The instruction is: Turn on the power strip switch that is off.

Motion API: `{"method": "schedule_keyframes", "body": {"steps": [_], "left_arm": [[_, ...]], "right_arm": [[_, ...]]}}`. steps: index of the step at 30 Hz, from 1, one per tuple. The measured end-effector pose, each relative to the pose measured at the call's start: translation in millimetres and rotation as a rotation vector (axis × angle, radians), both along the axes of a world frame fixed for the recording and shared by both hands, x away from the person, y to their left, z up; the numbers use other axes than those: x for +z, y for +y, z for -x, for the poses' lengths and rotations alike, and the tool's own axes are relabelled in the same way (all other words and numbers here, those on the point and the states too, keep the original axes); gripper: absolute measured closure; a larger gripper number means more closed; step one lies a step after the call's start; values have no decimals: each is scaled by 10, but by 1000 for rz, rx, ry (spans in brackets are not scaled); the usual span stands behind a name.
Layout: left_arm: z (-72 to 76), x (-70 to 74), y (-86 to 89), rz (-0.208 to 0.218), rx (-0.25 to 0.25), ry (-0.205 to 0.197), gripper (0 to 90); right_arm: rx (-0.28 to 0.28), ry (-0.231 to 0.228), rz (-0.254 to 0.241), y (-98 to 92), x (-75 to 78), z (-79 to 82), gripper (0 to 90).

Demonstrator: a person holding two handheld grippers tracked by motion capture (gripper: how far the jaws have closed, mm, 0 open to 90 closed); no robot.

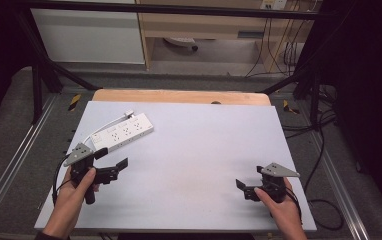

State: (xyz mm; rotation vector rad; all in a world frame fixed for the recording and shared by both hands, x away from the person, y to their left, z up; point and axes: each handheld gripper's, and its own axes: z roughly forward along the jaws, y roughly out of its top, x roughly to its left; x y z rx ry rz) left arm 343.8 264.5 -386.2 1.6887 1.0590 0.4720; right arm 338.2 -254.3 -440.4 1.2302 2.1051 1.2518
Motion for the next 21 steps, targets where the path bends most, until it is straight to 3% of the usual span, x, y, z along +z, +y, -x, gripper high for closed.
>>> {"method": "schedule_keyframes", "body": {"steps": [11, 18, 21], "left_arm": [[269, -274, -53, -40, -27, 33, 92], [386, -417, 50, -55, -8, 78, 95], [414, -492, 131, -112, 31, 87, 93]], "right_arm": [[-9, 1, 3, -13, -10, -1, 36], [-29, 33, 37, -29, -66, -28, 34], [-66, 62, 77, -37, -125, -66, 34]]}}
